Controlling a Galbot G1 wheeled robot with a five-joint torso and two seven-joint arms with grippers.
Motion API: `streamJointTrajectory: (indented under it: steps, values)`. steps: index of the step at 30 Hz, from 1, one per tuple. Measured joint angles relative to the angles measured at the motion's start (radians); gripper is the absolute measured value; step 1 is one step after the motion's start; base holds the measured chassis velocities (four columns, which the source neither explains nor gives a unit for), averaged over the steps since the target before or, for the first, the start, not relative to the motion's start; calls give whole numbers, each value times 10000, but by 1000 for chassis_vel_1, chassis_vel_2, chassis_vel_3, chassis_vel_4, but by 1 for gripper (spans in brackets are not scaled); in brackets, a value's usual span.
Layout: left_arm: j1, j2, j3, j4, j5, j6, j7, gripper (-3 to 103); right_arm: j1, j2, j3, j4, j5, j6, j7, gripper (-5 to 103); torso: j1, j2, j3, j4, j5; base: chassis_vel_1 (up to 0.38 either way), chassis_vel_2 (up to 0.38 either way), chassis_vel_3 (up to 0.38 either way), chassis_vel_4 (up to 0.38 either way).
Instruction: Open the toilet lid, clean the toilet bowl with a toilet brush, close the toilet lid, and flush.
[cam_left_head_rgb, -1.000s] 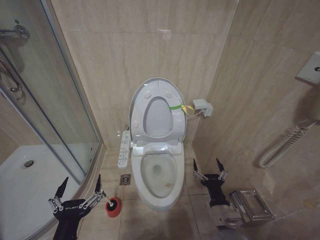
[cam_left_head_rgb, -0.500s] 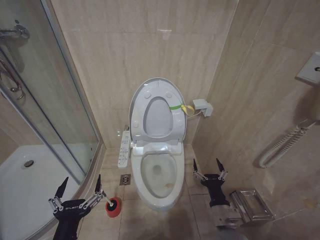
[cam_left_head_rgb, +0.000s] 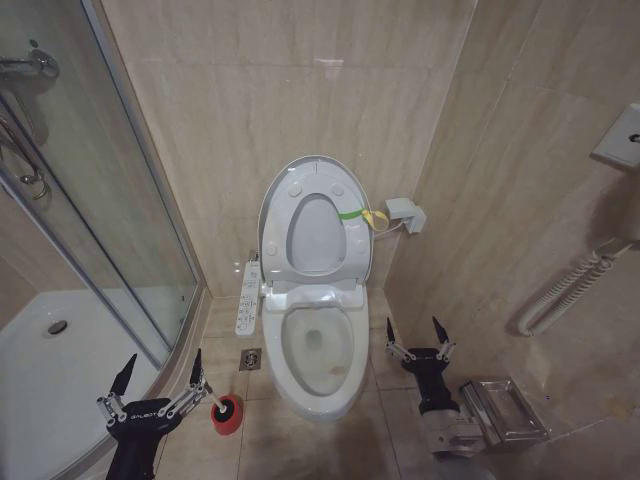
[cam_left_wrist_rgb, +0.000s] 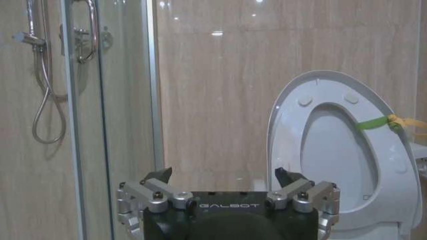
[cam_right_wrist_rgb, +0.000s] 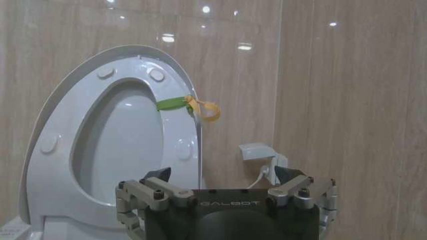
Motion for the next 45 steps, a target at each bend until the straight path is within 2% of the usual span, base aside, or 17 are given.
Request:
streamJointTrajectory:
  steps: [45]
  values:
    - [0,0,0,0,0,0,0,100,0,0,0,0,0,0,0,100,0,0,0,0,0,0,0,0,0]
